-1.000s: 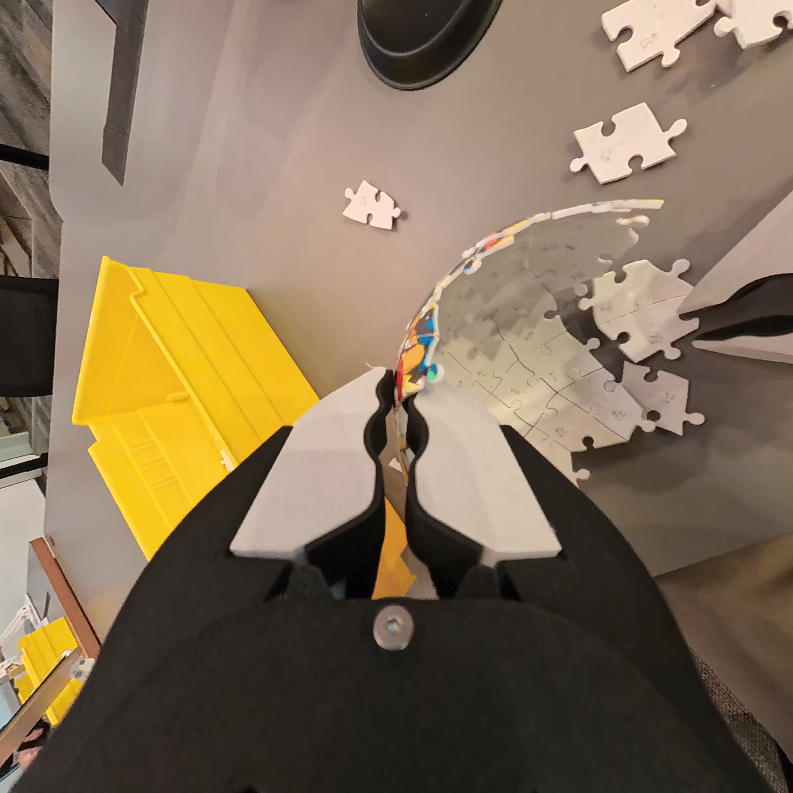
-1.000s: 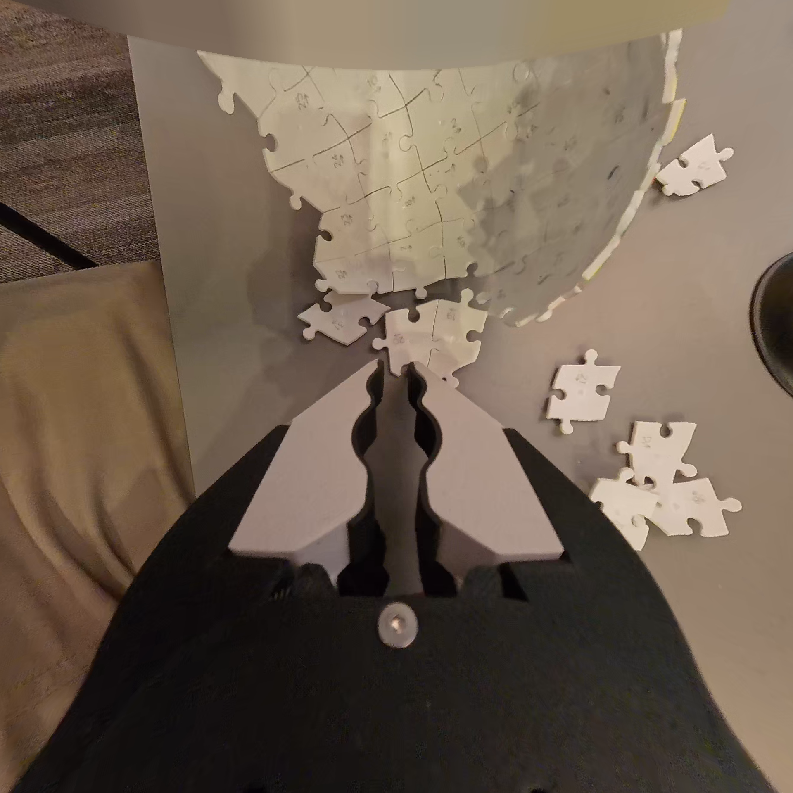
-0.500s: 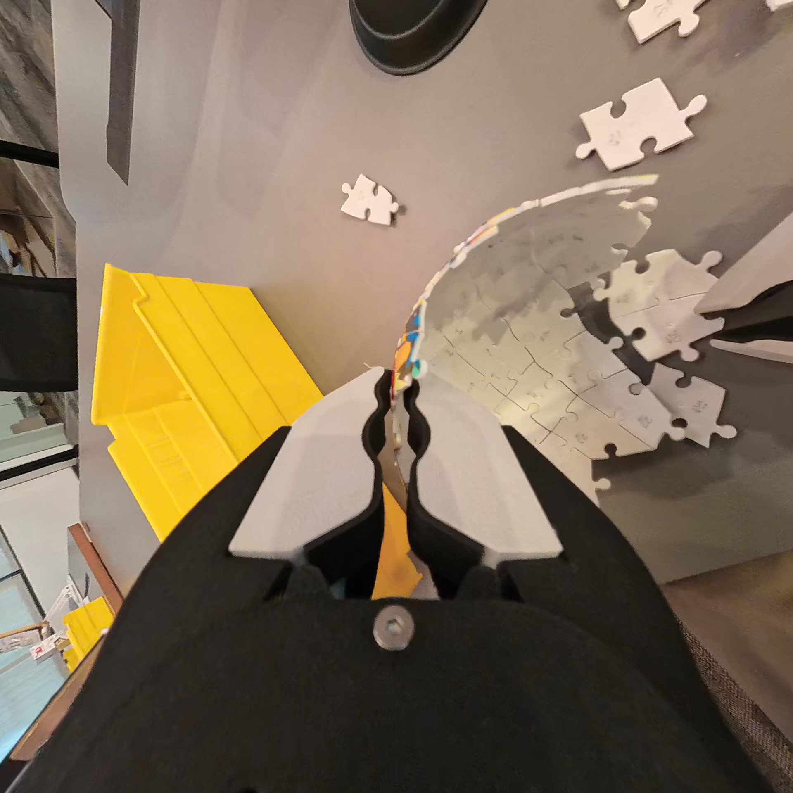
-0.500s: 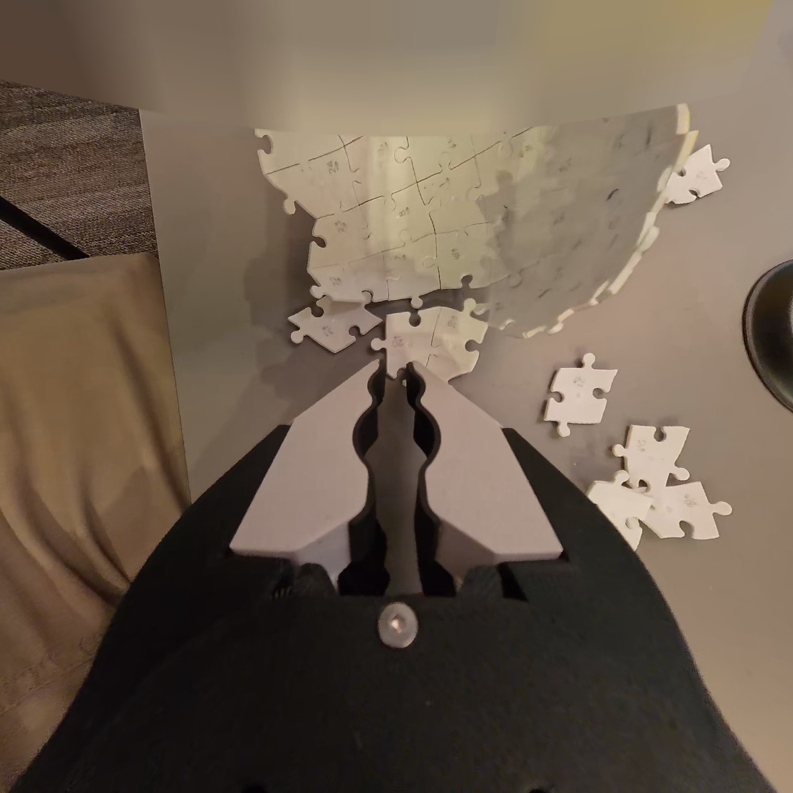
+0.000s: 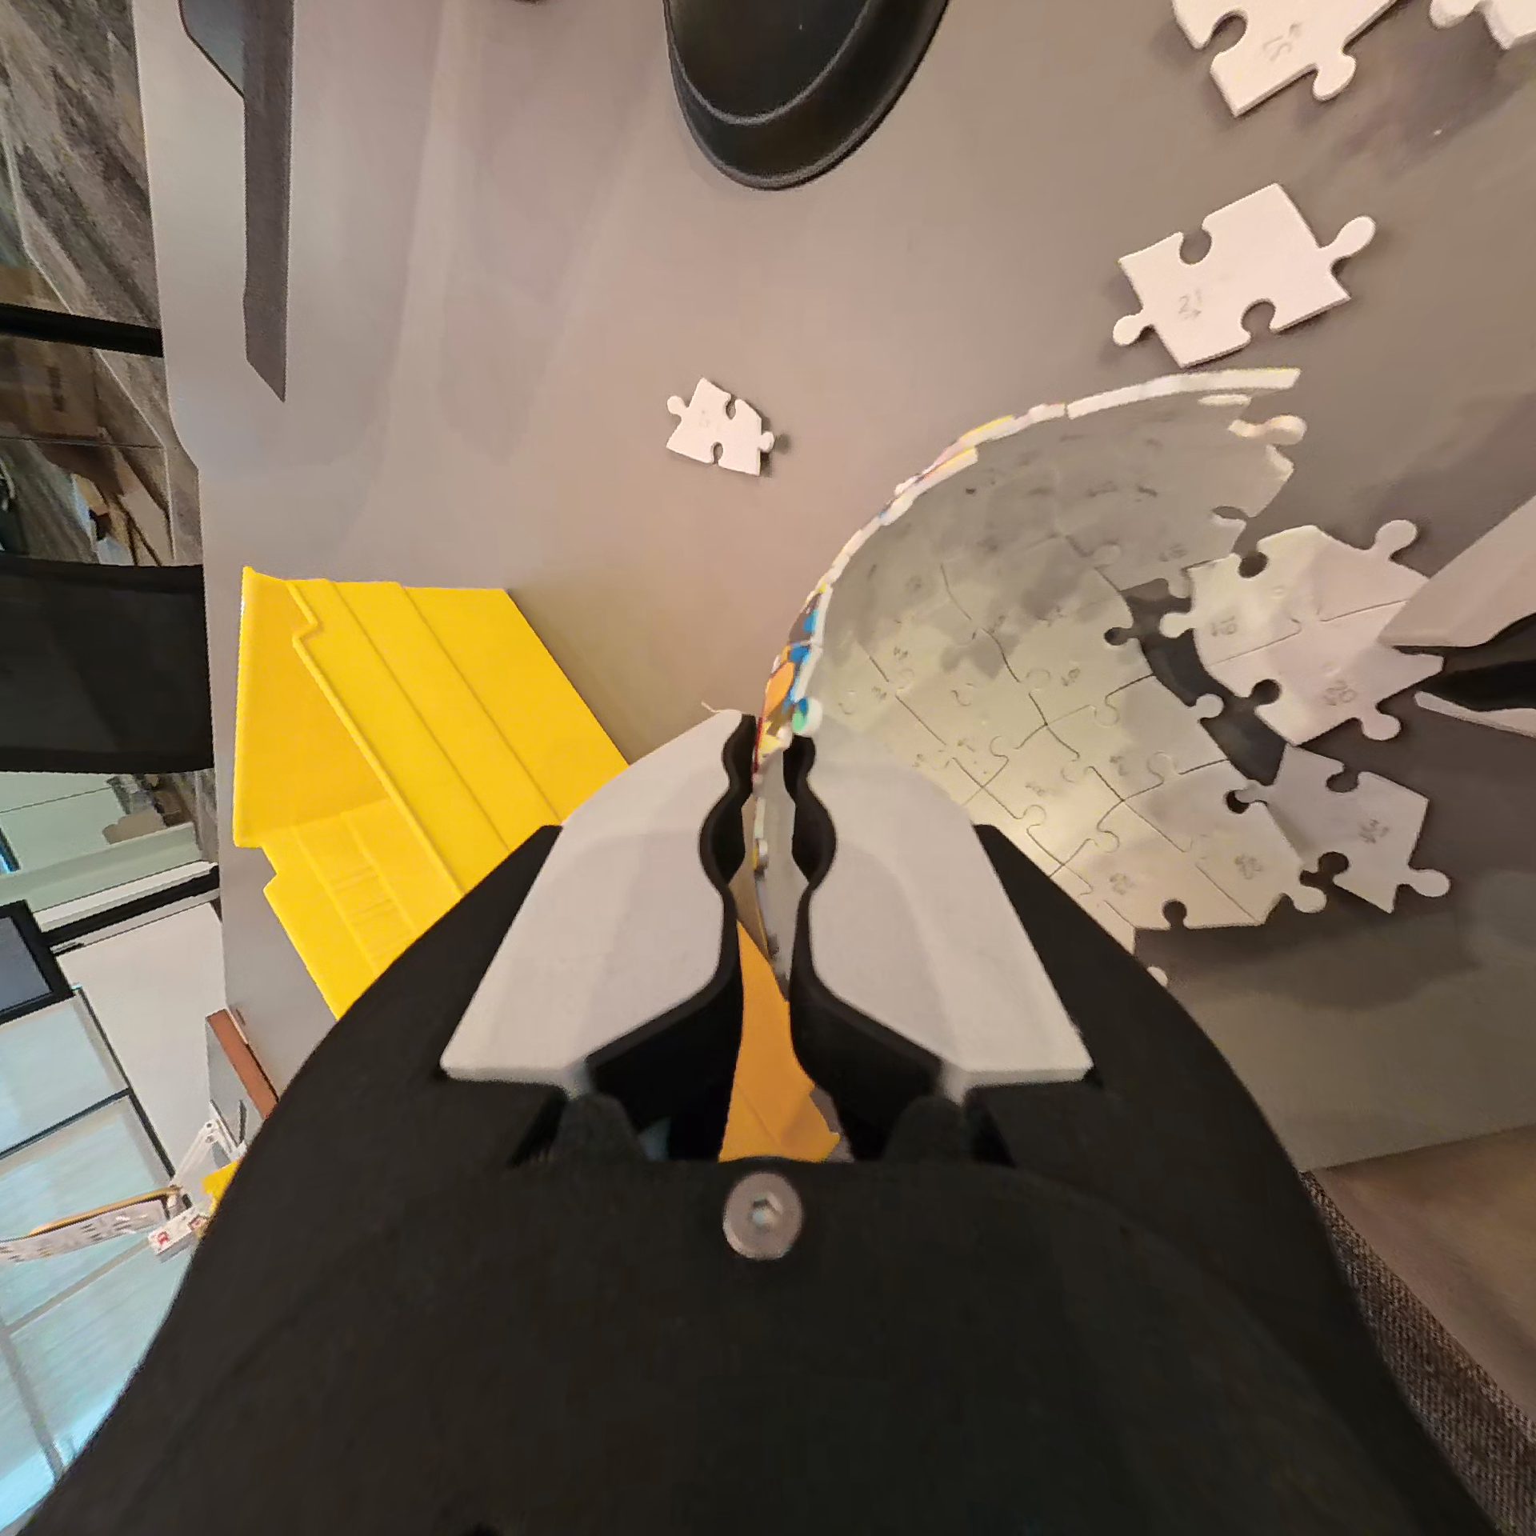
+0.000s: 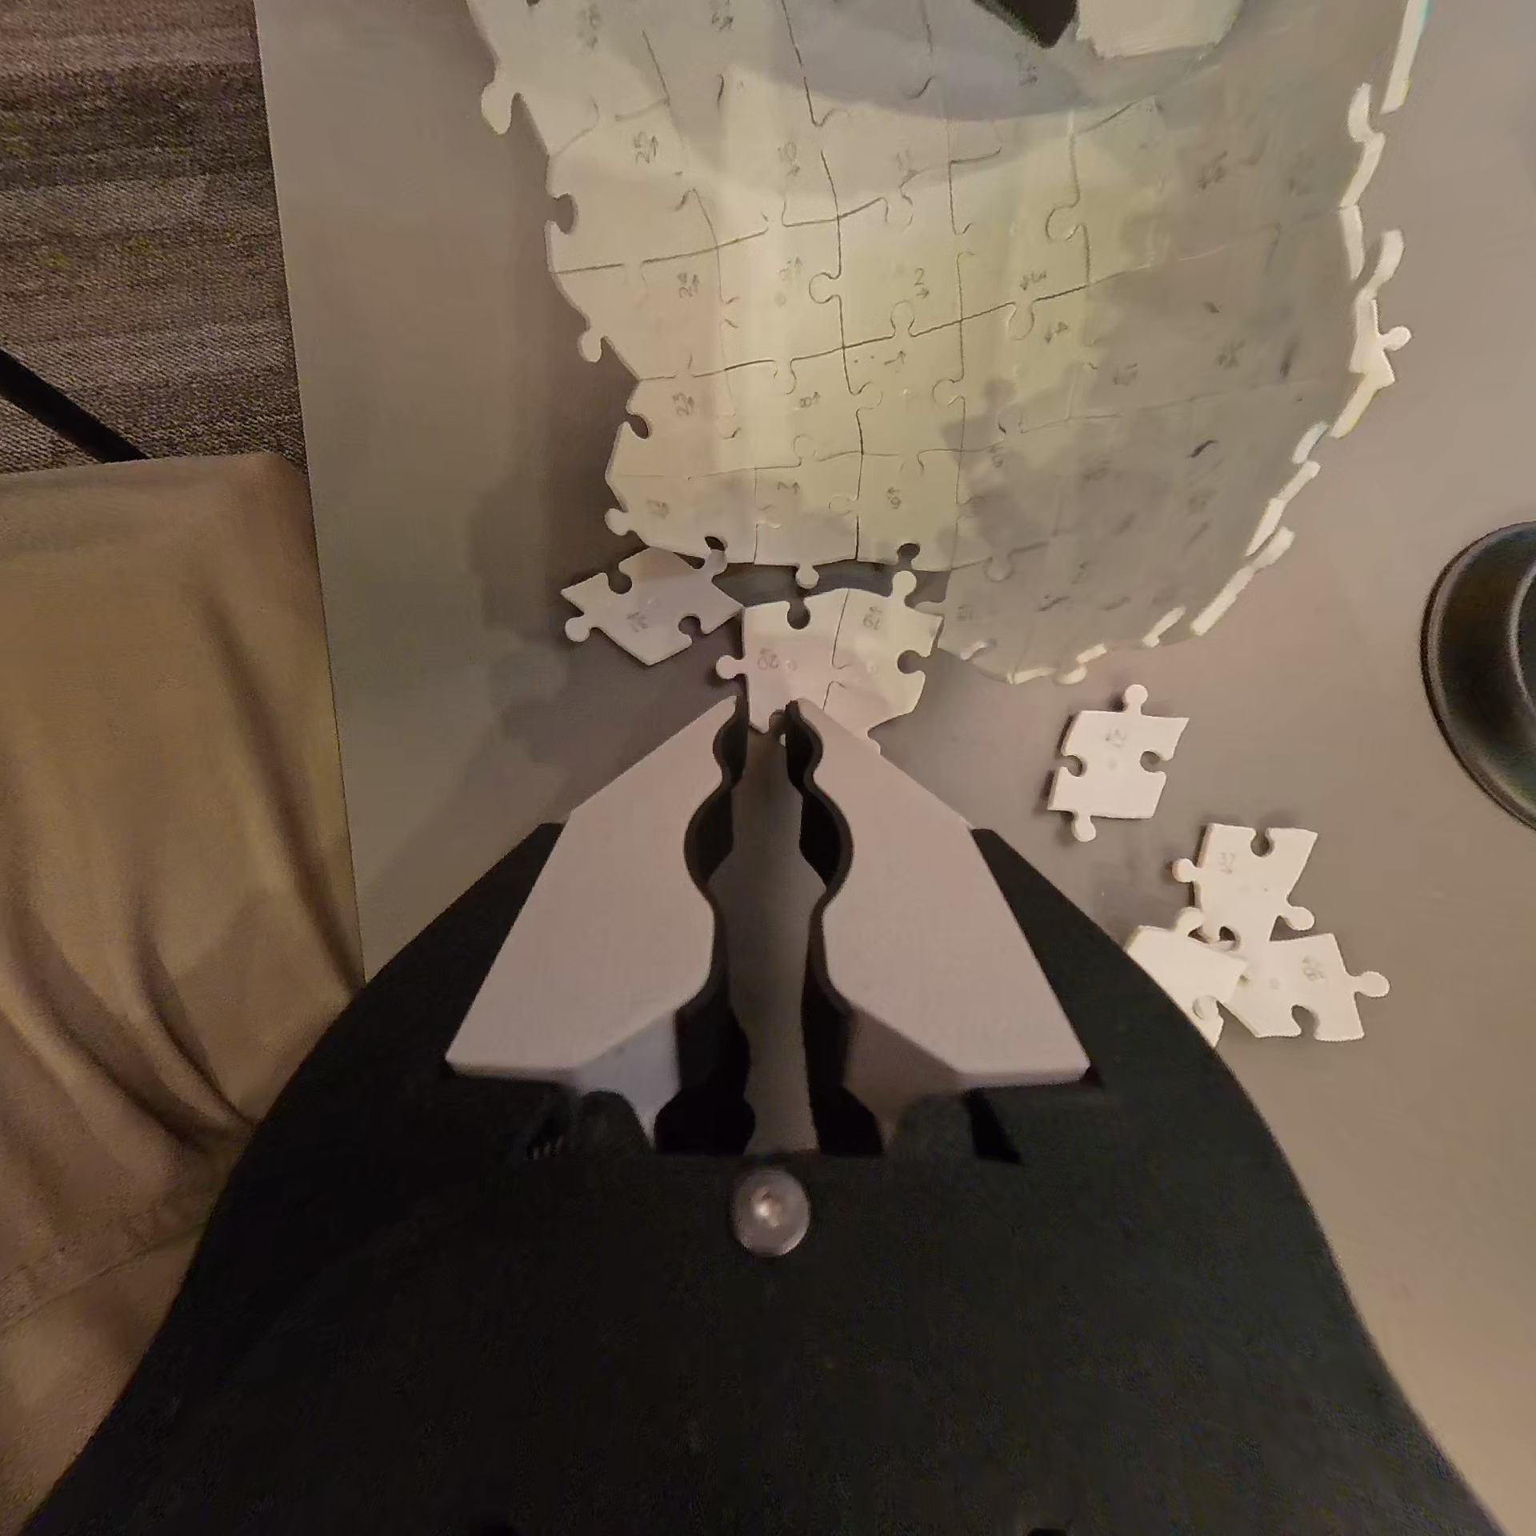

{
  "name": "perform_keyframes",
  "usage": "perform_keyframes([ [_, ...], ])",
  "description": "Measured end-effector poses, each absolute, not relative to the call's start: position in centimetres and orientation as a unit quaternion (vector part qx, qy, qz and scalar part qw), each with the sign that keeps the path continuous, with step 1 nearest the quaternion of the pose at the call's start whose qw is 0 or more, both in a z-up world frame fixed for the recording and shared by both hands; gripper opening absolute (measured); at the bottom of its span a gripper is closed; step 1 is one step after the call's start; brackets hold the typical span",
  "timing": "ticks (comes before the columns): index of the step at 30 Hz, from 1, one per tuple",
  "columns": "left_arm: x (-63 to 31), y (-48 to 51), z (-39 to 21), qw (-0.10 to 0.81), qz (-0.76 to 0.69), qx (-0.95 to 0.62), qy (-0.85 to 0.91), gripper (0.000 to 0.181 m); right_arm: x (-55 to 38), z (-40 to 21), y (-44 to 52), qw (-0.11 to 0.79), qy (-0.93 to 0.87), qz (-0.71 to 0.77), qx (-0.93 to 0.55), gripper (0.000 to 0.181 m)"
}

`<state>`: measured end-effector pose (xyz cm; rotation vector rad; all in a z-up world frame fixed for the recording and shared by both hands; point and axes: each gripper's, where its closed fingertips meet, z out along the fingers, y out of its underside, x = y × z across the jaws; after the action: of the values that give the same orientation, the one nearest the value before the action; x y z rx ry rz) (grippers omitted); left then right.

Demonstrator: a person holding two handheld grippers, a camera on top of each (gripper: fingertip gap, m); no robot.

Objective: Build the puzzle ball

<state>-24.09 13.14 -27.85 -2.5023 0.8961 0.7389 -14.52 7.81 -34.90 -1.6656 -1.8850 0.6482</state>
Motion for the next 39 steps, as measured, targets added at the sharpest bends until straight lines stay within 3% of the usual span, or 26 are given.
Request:
perform_keyframes([
  [26,-22.7,13.4,-27.6,0.194,0.273,-0.881,0.334,0.006,-14.8,-34.8,7.6,0.268,-0.698,0.250,-0.616,0.007],
  [33,-22.4,13.4,-27.5,0.195,0.271,-0.881,0.335,0.006,-15.7,-33.2,8.7,0.319,-0.677,0.249,-0.614,0.012],
  [39,-22.3,13.4,-27.4,0.197,0.269,-0.881,0.335,0.006,-16.8,-33.4,10.4,0.398,-0.663,0.177,-0.608,0.000],
])
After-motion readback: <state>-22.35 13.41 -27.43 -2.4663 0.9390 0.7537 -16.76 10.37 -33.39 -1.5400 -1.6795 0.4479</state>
